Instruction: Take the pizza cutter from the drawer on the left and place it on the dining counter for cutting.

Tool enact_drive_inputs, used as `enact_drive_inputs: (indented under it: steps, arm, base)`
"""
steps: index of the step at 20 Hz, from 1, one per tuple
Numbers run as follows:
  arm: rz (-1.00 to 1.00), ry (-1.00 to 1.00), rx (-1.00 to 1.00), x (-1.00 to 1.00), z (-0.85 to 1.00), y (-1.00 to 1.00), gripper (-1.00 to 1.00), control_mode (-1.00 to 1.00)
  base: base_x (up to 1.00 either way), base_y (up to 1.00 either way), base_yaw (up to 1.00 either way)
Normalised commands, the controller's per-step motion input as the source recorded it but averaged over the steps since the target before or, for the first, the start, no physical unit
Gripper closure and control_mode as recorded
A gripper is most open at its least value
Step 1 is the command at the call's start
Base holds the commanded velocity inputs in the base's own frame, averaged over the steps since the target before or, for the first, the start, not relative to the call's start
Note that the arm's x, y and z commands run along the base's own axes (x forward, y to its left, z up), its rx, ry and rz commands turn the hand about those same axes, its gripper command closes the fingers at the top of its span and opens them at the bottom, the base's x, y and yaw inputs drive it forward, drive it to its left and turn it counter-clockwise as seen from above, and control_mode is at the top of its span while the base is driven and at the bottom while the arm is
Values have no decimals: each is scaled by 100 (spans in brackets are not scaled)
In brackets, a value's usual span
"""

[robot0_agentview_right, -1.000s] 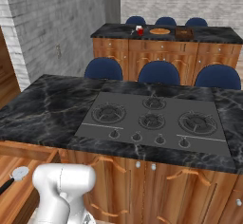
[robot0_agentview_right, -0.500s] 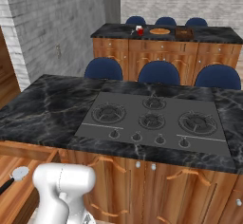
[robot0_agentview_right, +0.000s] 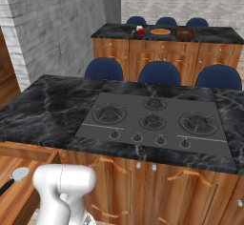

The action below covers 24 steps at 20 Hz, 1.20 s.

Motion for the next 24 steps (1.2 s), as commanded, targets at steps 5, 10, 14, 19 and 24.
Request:
enact_drive_inputs:
  steps: [5,10,14,19,24]
  arm:
    - [0,-5,10,20,43,-37,-100,-100]
    - [0,-1,10,31,43,-41,-100,-100]
    - [0,0,9,48,44,-45,-100,-100]
    - [0,0,7,74,46,-42,-100,-100]
    - [0,2,6,77,52,-26,-100,-100]
  base:
    - [0,0,0]
    - [0,0,0]
    - [0,0,0]
    - [0,0,0]
    - [0,0,0]
